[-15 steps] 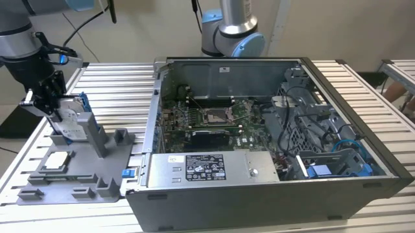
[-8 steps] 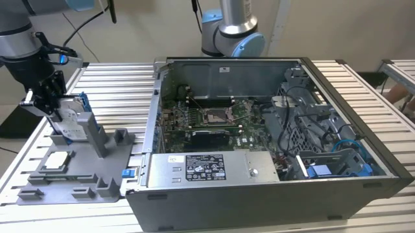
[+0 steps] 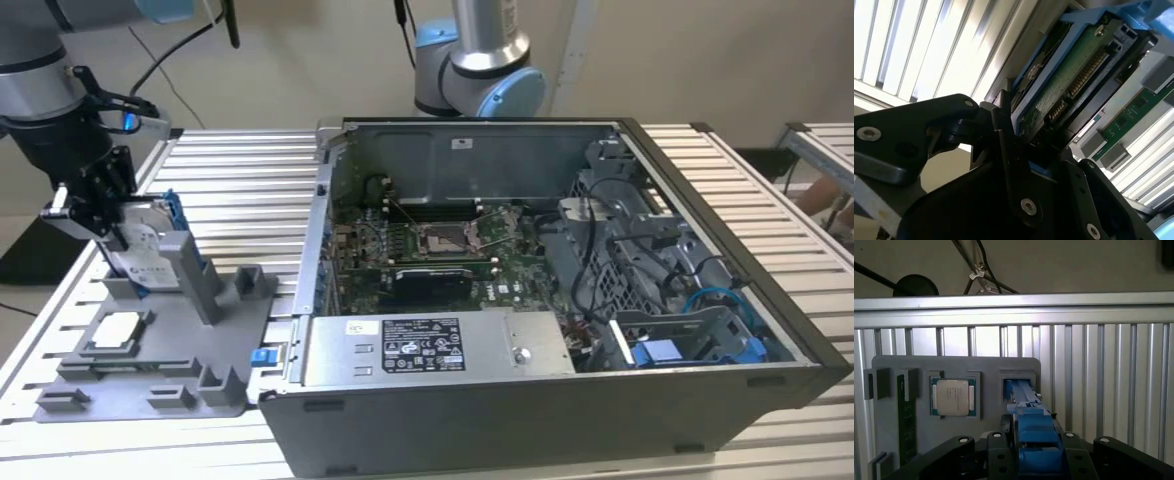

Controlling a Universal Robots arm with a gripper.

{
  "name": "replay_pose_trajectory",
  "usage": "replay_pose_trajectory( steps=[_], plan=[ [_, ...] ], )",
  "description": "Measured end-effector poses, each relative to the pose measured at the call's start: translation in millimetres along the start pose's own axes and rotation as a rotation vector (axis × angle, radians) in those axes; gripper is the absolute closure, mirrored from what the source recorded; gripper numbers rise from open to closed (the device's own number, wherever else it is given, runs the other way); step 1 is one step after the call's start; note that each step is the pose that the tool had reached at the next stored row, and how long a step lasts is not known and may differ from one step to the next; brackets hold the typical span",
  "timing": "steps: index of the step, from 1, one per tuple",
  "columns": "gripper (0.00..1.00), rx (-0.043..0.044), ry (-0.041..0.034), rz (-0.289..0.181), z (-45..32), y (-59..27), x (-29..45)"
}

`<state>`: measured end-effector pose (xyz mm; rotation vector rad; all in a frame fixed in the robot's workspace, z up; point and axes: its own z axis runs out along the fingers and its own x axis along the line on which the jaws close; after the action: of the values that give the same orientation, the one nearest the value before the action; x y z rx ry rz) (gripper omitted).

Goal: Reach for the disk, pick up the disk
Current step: 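Pick up the disk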

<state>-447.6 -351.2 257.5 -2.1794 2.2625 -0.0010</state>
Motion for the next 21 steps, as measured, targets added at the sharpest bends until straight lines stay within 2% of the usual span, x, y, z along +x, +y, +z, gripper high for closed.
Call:
replay_pose_trajectory(
  steps=[21],
  plan=[
    [1.0,-0.0004,0.0,0.0,0.0,0.0,0.0]
  ],
)
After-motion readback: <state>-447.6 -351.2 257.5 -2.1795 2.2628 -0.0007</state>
